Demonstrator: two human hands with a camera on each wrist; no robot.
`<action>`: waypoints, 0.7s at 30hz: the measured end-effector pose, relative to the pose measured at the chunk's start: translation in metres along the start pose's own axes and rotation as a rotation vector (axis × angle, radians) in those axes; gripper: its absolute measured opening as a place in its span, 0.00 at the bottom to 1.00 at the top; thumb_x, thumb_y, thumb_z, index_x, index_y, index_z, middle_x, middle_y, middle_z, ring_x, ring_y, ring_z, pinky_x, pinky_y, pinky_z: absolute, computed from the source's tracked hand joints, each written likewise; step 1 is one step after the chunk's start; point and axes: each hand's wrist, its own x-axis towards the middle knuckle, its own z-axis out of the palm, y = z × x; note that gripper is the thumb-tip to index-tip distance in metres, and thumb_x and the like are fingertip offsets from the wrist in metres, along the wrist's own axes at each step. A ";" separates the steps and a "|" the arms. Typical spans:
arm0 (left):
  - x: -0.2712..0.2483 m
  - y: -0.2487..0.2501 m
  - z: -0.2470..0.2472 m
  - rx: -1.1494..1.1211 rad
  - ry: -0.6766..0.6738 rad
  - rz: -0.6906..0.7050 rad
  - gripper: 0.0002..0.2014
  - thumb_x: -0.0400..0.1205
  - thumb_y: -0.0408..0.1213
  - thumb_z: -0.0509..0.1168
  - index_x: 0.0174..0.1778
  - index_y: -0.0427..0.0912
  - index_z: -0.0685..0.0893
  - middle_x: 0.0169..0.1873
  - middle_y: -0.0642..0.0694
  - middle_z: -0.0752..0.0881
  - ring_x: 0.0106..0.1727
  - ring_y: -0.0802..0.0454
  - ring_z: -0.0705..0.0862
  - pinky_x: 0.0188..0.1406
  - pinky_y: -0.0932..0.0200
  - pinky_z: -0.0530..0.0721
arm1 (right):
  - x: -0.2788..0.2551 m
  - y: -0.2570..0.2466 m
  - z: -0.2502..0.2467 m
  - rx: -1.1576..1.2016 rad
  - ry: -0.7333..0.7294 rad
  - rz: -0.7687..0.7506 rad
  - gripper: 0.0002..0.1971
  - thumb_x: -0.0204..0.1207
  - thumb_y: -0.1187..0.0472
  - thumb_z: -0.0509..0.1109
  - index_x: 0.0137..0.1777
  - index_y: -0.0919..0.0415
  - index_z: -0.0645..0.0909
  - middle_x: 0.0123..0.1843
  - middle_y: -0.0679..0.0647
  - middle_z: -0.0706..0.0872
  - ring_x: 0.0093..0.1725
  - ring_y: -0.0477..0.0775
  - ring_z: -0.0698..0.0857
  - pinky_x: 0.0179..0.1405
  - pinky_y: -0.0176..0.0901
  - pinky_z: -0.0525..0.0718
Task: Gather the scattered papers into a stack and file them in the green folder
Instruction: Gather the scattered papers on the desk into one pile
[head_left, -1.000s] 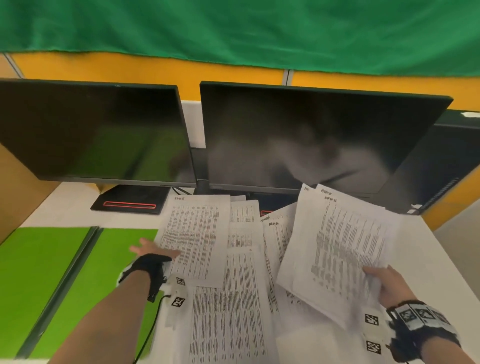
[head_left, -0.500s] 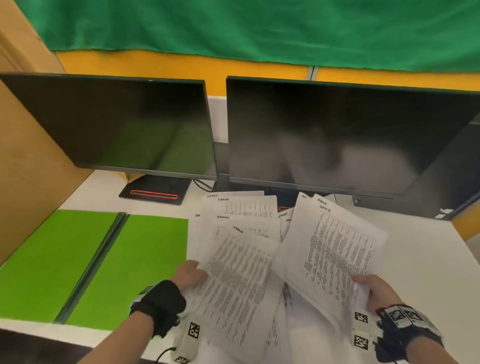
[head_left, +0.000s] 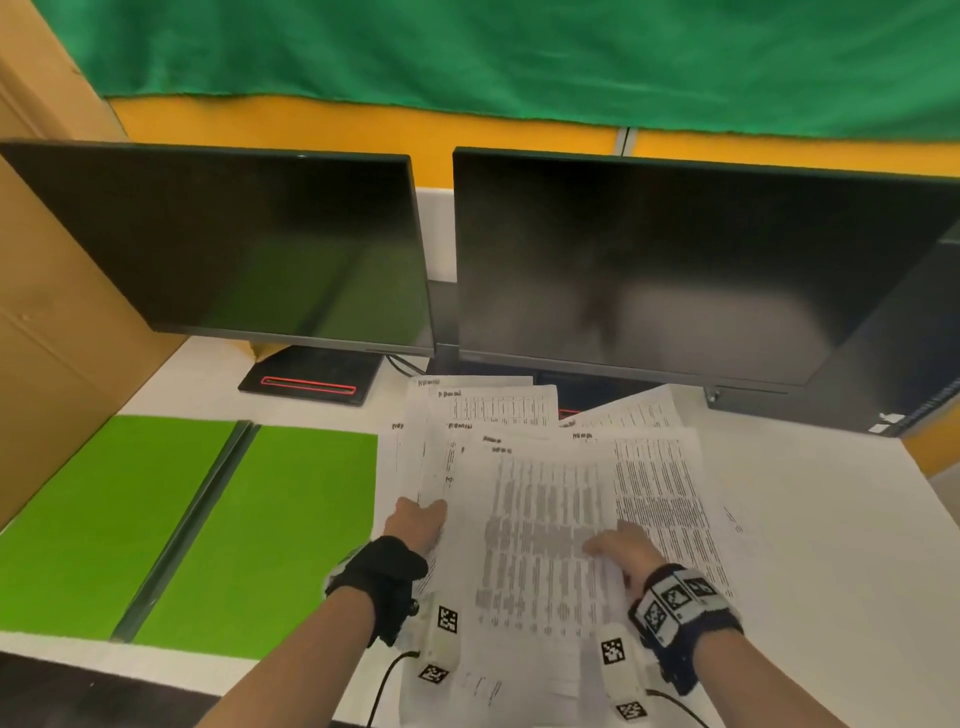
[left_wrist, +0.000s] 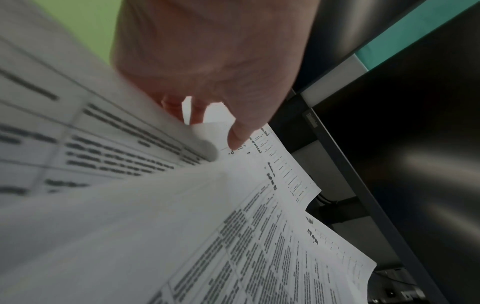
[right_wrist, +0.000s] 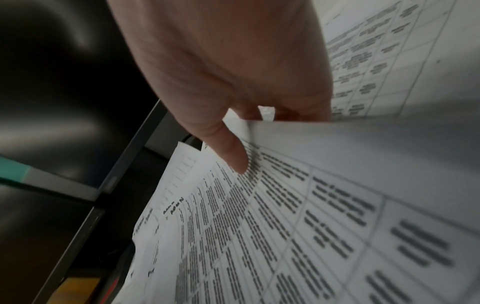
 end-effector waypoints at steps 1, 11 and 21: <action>0.001 0.000 -0.001 0.024 -0.024 0.001 0.44 0.66 0.55 0.60 0.76 0.32 0.68 0.72 0.33 0.75 0.71 0.35 0.76 0.69 0.50 0.76 | 0.001 0.001 0.004 -0.033 -0.009 -0.037 0.36 0.71 0.75 0.68 0.80 0.63 0.64 0.79 0.65 0.69 0.75 0.67 0.73 0.74 0.63 0.74; 0.006 -0.013 -0.020 -0.044 0.007 0.208 0.23 0.76 0.23 0.63 0.69 0.31 0.69 0.62 0.32 0.82 0.61 0.35 0.83 0.61 0.44 0.84 | -0.021 0.002 0.001 -0.115 -0.140 -0.372 0.23 0.78 0.46 0.67 0.71 0.51 0.70 0.68 0.51 0.78 0.61 0.51 0.80 0.62 0.51 0.81; 0.005 -0.021 -0.073 -0.104 0.070 0.458 0.28 0.84 0.34 0.59 0.80 0.52 0.63 0.67 0.46 0.81 0.66 0.41 0.83 0.68 0.42 0.80 | 0.020 0.026 -0.083 -0.577 0.492 0.127 0.48 0.62 0.49 0.78 0.79 0.58 0.57 0.77 0.66 0.62 0.76 0.68 0.63 0.74 0.65 0.68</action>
